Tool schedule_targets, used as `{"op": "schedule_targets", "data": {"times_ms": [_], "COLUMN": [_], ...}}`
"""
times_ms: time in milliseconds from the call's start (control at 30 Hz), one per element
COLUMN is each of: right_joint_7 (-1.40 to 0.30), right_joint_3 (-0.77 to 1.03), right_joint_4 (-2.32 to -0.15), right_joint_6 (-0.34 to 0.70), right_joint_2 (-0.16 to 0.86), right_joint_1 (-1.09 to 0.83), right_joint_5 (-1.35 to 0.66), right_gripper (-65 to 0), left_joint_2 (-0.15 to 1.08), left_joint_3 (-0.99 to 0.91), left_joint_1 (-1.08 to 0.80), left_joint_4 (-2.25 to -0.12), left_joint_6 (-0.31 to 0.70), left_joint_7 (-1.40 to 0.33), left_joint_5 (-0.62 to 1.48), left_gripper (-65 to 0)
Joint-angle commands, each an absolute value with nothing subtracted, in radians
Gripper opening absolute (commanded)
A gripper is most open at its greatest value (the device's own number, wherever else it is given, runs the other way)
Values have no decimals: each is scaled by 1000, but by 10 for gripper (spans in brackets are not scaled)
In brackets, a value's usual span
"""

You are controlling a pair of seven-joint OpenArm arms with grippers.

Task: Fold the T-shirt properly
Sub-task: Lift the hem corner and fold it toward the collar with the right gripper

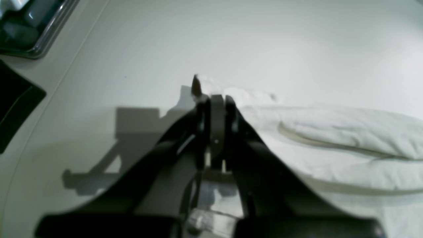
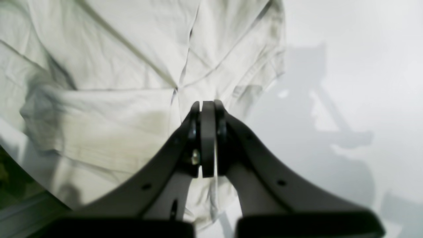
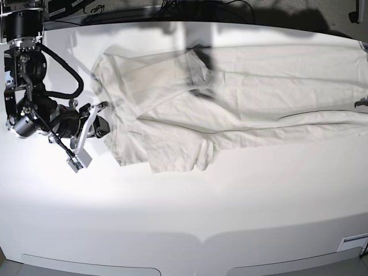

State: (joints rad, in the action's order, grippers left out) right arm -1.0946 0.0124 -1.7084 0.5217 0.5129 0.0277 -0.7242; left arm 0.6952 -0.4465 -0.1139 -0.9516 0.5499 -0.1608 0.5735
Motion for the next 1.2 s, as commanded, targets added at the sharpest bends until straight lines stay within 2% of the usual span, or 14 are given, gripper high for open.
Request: {"op": "schedule_targets", "data": {"times_ms": [0, 167, 267, 500, 600, 667, 833, 1000, 1167], "right_joint_7": [-1079, -1128, -1196, -1119, -1007, -979, -979, -987, -977], "right_joint_3": [30, 147, 220, 247, 176, 96, -97, -170, -231], "right_joint_4": [-1724, -1729, -1729, -1727, -1727, -1726, -1689, -1643, -1585], "right_joint_6": [525, 530, 602, 630, 629, 629, 616, 606, 606], "right_joint_2": [532, 532, 531, 526, 509, 485, 359, 218, 177], "right_joint_1": [48, 49, 44, 27, 37, 59, 134, 178, 178], "right_joint_5": [-734, -748, -815, -830, -756, -676, -530, -443, -379], "right_gripper": [-650, -650, -650, -650, -445, -366, -359, -359, -359], "left_joint_2": [728, 732, 732, 729, 729, 729, 729, 729, 729], "left_joint_3": [-459, -459, -459, -459, -459, -459, -459, -459, -459], "left_joint_1": [-105, -105, -105, -105, -105, -105, -102, -102, -102], "left_joint_4": [-974, -1002, -1003, -1008, -1023, -1029, -1029, -1029, -1029], "left_joint_6": [547, 547, 547, 550, 550, 550, 550, 550, 550], "left_joint_7": [-140, -150, -156, -157, -157, -157, -156, -146, -126], "left_joint_5": [588, 588, 588, 628, 640, 639, 639, 626, 627], "left_gripper": [-650, -650, -650, -650, -650, -650, -650, -650, -650]}}
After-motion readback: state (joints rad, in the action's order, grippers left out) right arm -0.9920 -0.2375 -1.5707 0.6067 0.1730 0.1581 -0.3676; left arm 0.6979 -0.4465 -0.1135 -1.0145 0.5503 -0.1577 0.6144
